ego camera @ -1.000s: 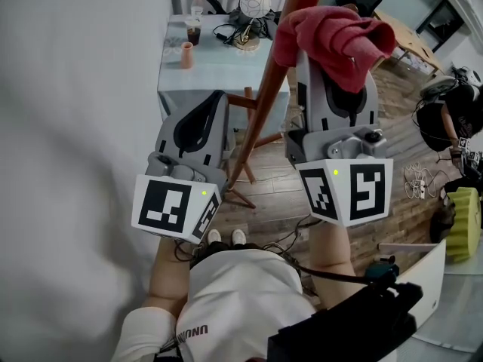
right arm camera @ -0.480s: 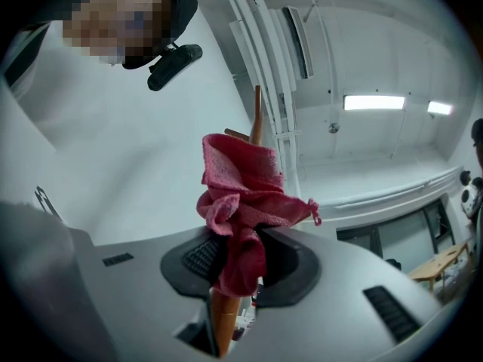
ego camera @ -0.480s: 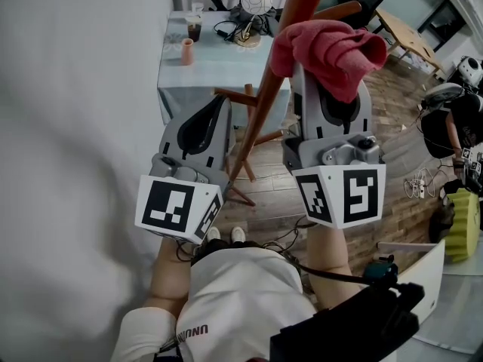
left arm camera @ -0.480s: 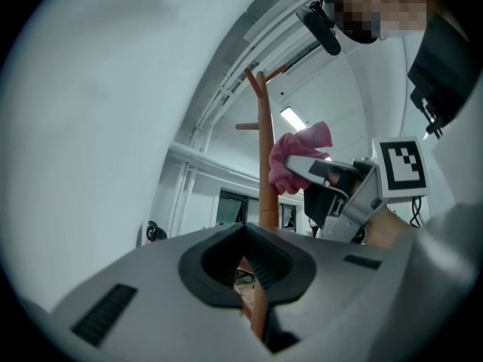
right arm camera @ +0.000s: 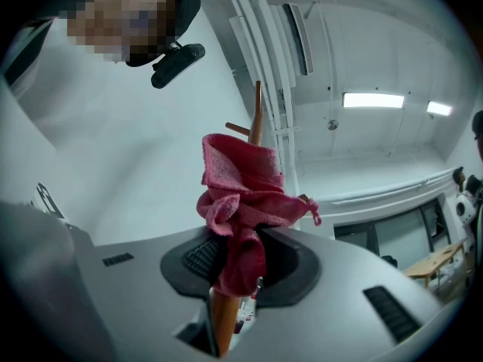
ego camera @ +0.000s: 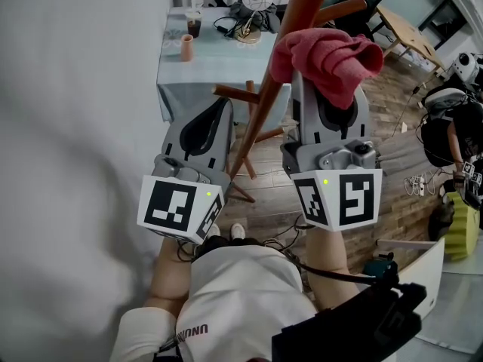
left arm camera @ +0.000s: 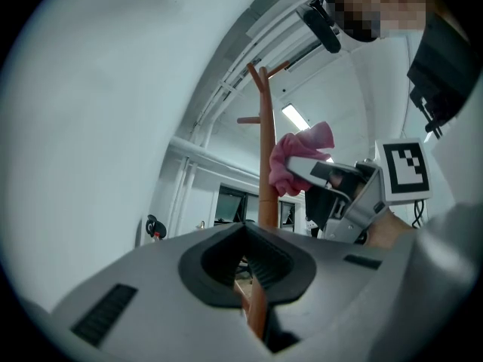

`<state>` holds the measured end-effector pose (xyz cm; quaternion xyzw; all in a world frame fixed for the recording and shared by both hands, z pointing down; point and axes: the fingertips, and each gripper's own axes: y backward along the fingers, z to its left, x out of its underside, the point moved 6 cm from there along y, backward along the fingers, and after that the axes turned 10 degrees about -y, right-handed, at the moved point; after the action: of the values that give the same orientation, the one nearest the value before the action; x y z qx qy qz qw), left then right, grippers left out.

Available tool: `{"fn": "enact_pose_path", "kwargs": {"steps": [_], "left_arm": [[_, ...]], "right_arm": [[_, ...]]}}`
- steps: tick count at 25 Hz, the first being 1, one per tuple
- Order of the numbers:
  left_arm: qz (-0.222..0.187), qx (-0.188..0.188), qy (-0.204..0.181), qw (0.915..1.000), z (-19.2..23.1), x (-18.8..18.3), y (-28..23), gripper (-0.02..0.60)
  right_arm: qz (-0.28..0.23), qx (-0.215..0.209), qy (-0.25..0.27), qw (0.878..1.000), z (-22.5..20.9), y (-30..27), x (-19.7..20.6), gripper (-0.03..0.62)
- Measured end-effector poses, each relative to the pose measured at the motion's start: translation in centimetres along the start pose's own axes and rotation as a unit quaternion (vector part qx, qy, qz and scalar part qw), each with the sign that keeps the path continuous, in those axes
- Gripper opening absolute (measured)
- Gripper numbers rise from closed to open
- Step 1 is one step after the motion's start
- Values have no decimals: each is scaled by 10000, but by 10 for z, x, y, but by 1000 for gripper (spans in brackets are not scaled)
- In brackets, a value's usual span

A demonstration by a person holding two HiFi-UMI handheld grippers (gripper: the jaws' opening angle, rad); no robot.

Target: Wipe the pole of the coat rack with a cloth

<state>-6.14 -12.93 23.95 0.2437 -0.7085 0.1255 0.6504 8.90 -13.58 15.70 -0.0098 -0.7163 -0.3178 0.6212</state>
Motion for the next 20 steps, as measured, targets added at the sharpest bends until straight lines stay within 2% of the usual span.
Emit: {"fn": "enact_pose_path", "kwargs": {"steps": [20], "left_arm": [[228,-96,229,9994,5,18,6,14]], "right_arm": [[344,131,-119,9993,-2,13,24,110]]}}
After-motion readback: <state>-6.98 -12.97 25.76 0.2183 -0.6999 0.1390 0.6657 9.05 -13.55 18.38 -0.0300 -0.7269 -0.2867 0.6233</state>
